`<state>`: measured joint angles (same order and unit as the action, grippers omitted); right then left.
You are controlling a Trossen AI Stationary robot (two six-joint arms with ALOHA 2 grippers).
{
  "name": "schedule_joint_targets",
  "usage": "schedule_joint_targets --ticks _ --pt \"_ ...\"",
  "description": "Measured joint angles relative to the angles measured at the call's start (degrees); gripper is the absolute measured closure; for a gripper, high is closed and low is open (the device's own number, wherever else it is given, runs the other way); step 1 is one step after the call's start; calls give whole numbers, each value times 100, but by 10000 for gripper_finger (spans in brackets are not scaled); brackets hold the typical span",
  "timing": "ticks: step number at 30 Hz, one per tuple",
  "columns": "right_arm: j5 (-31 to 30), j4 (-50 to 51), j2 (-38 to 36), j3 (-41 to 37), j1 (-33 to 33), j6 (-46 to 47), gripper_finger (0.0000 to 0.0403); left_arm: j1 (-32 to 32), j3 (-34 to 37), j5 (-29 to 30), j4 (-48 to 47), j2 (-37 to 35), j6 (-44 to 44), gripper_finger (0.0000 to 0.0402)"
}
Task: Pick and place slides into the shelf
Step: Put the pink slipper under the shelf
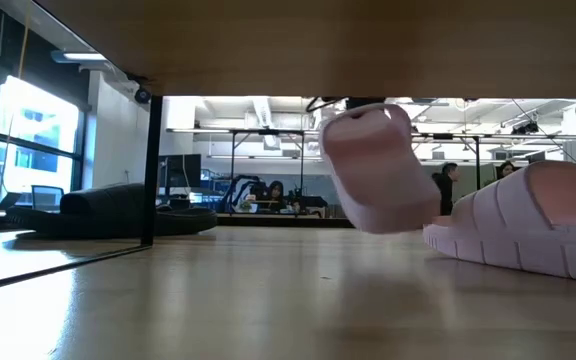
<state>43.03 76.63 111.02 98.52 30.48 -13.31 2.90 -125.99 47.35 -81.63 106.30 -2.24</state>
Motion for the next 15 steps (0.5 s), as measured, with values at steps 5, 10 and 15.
schedule_joint_targets --ticks 5,10,15 --pt "75 -138 0 -1 -142 82 402 0 0 -52 -50 0 12 247" --pt "142 -172 56 0 -298 117 402 0 0 -234 -194 0 74 247" --pt "285 -234 503 -2 -482 121 402 0 0 -299 -325 2 127 247"
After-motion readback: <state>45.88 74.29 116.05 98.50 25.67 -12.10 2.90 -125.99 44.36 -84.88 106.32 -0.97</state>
